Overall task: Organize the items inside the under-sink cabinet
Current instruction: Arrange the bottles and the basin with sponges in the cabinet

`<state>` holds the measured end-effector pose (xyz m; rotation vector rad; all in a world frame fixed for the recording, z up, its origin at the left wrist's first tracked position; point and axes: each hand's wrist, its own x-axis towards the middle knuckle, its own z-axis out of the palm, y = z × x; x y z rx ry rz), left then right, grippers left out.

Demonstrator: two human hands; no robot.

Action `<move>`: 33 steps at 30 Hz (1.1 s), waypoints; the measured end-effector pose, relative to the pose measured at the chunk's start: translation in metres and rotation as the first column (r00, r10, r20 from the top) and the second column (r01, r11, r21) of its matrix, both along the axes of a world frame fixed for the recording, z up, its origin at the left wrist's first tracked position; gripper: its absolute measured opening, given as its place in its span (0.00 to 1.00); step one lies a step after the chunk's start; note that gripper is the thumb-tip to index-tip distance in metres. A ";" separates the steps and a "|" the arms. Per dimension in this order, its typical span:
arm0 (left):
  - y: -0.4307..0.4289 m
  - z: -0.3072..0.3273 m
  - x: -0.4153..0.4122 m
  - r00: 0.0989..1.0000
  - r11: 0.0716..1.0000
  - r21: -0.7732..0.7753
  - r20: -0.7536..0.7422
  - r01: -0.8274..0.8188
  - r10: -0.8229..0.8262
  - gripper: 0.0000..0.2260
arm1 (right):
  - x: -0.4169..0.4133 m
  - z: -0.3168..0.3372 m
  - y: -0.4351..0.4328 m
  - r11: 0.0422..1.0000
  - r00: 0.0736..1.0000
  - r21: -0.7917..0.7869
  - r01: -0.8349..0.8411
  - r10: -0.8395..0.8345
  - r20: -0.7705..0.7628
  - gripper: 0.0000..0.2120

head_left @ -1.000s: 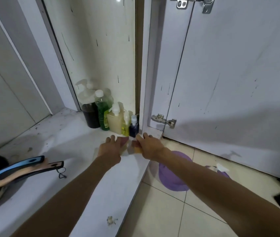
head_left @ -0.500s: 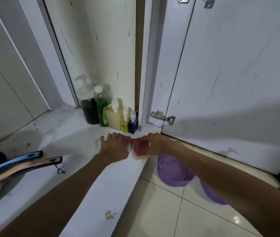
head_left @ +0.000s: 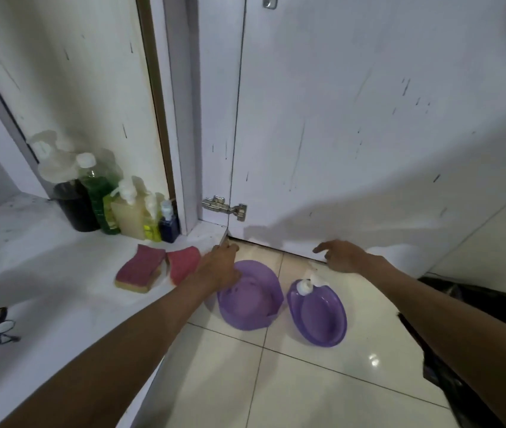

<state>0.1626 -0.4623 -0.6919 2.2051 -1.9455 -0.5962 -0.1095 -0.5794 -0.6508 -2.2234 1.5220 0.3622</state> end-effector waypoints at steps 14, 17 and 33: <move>-0.057 -0.008 -0.066 0.904 0.935 0.094 0.242 0.341 -0.353 0.13 | -0.015 -0.070 0.022 0.999 0.989 0.012 -0.048 0.046 0.138 0.10; -0.060 -0.011 -0.062 0.915 0.951 0.064 0.258 0.303 -0.309 0.10 | -0.017 -0.073 0.020 0.999 0.991 -0.023 -0.041 0.043 0.124 0.06; -0.026 -0.020 -0.023 0.893 0.902 0.377 -0.301 -0.210 0.334 0.09 | 0.005 -0.007 0.010 0.963 0.896 0.131 0.236 -0.268 0.353 0.09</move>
